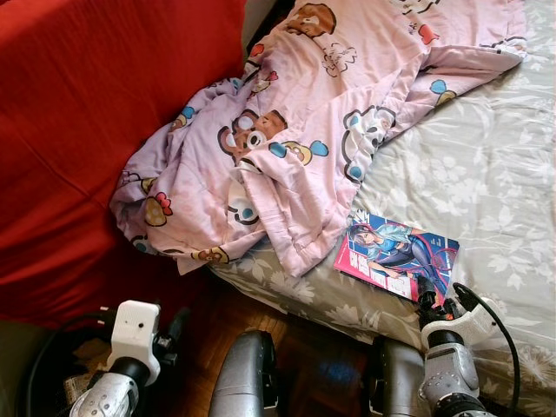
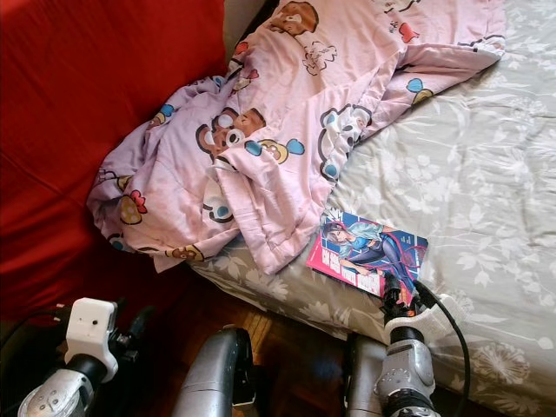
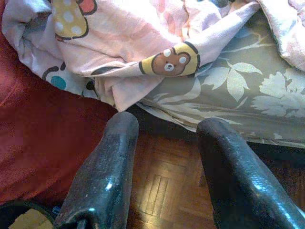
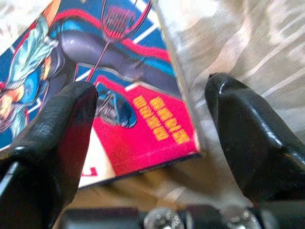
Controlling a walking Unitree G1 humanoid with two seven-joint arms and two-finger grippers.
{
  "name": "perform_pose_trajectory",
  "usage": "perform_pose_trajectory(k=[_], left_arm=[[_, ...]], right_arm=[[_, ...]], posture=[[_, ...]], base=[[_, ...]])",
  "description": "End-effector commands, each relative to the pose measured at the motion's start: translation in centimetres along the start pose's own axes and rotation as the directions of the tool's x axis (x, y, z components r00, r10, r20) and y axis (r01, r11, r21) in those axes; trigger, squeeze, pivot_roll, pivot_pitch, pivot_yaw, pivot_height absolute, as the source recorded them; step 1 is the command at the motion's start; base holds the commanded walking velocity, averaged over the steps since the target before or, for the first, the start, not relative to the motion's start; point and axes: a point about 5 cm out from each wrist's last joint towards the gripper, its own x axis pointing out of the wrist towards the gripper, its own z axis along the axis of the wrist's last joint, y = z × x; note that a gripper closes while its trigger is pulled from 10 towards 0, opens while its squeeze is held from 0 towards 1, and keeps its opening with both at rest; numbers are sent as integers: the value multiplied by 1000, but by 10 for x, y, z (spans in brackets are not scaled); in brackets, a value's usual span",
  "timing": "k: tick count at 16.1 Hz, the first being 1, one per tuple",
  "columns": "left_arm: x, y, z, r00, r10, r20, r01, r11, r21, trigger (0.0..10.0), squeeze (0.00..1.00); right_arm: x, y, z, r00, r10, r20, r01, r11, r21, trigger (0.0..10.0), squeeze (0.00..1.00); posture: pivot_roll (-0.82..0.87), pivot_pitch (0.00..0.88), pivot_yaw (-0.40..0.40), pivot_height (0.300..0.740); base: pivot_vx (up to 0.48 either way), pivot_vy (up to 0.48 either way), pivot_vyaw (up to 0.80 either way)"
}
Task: Clean up the room
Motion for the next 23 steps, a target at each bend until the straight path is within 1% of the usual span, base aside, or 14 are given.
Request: perform_pose_trajectory(k=[1,3,6,8,11,15,16,18,20,22,23], left_arm=[[-5,4,-11,998,10,-57,-10,1000,11,10000,0],[-4,5,-10,999,12,-53,-11,1000,10,10000,0],[-3,5,-11,998,12,-54,-12,1000,9,10000,0],[-3,4,-11,998,12,-55,-11,1000,10,10000,0],[-4,5,-11,998,12,-54,-12,1000,14,10000,0],[-5,5,-11,998,9,-56,-8,1000,19,10000,0],[-5,5,-11,998,7,-56,-6,1000,22,10000,0],[-7,5,-10,998,5,-55,-4,1000,25,10000,0],[-10,4,-10,999,-1,-55,2,1000,29,10000,0],[-14,3,-10,998,-5,-60,7,999,33,10000,0],[-17,4,-10,998,-4,-65,6,999,35,10000,0]], right_arm=[[-5,-7,-3,999,-41,11,41,999,-18,10000,0],[-6,-7,0,999,-20,38,21,1000,-19,10000,0],[-7,-2,-3,999,16,34,-14,999,-50,10000,0],[-7,-1,-5,1000,19,24,-18,999,-46,10000,0],[-6,5,-10,998,55,-18,-56,997,-47,10000,0],[-8,0,-13,998,36,-41,-38,998,-40,10000,0],[-10,-4,-18,997,24,-72,-26,999,-28,10000,0],[-13,-8,-21,996,14,-87,-14,1000,2,10000,0],[-19,-13,-29,991,22,-129,-13,997,73,10000,0],[-23,-15,-35,986,37,-160,-17,992,124,10000,0],[-25,-17,-38,985,46,-165,-15,982,186,10000,0]], posture=[[205,292,187,625],[204,291,186,625],[201,297,186,625],[201,297,186,625],[209,299,186,625],[213,302,189,625],[213,302,189,625],[219,307,192,625],[223,313,195,625],[229,326,198,625],[240,339,200,625]], base=[[0,0,0],[0,0,0],[0,0,0],[0,0,0],[0,0,0],[0,0,0],[0,0,0],[0,0,0],[0,0,0],[0,0,0],[0,0,0]])
